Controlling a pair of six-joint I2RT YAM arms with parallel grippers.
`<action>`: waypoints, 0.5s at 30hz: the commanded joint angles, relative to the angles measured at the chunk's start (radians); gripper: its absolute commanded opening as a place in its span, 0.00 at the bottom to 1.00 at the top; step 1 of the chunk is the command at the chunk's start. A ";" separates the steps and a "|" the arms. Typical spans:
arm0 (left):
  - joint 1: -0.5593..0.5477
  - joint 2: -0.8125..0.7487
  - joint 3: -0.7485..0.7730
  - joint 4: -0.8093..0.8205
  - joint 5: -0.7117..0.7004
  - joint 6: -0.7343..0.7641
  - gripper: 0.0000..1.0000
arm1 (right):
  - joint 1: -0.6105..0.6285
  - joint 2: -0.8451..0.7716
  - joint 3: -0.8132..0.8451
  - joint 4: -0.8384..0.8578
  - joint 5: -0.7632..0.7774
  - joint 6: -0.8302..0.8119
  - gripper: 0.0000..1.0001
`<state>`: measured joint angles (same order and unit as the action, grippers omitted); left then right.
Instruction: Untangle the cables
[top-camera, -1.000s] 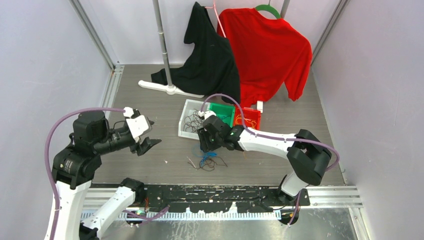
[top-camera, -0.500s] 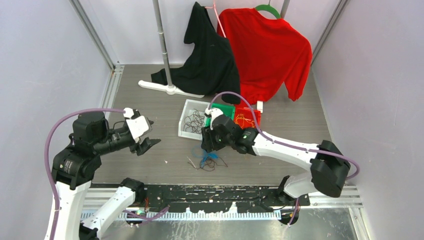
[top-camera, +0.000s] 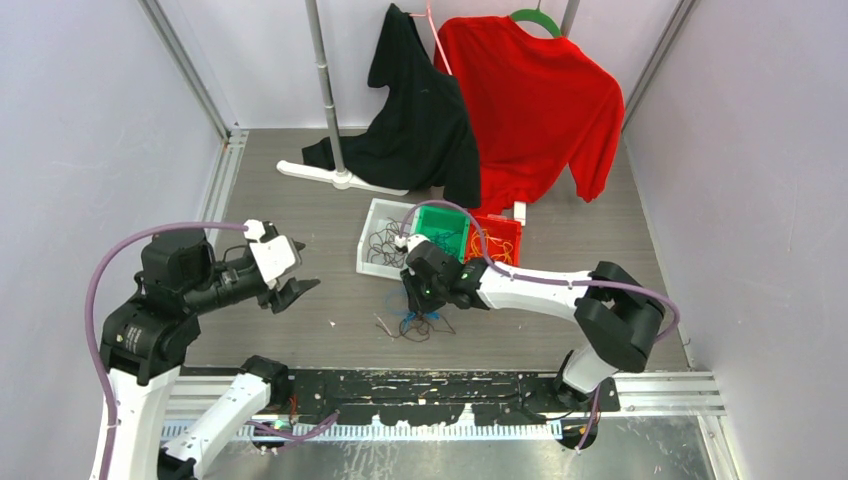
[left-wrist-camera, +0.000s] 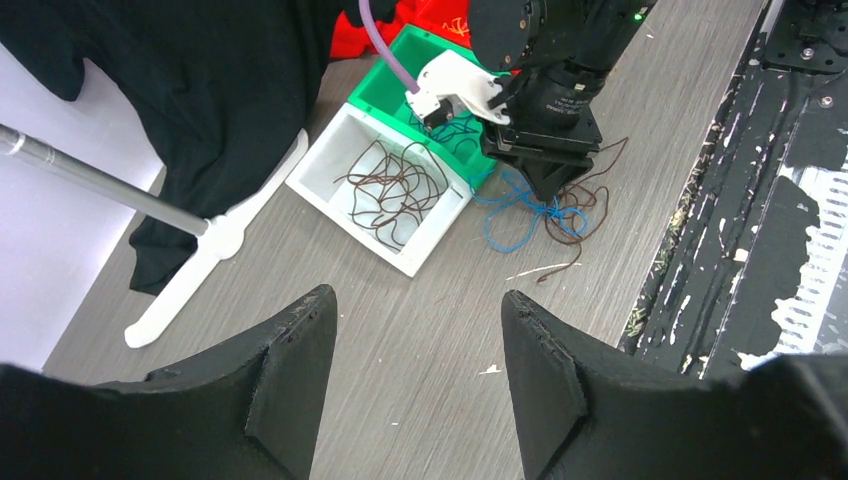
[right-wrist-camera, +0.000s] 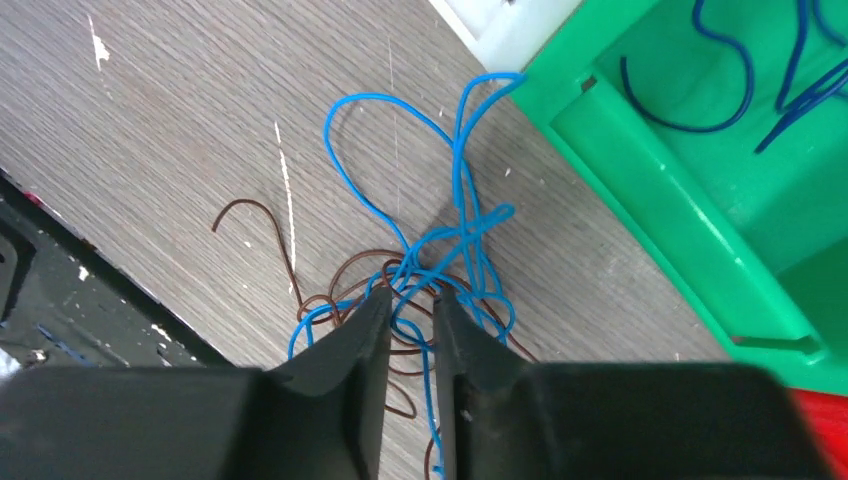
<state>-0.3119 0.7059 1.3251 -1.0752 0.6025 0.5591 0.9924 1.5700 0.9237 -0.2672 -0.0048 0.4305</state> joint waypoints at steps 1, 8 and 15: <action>0.003 -0.020 0.000 0.016 0.004 0.001 0.61 | 0.027 -0.088 0.025 0.138 0.062 -0.046 0.18; 0.003 -0.098 -0.194 0.106 0.082 -0.081 0.59 | 0.085 -0.334 -0.118 0.465 0.008 -0.144 0.01; 0.002 -0.130 -0.334 0.222 0.075 -0.065 0.60 | 0.125 -0.466 -0.151 0.646 -0.078 -0.127 0.01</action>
<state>-0.3119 0.5896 1.0107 -0.9825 0.6521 0.4942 1.1042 1.1606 0.7837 0.1833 -0.0219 0.3107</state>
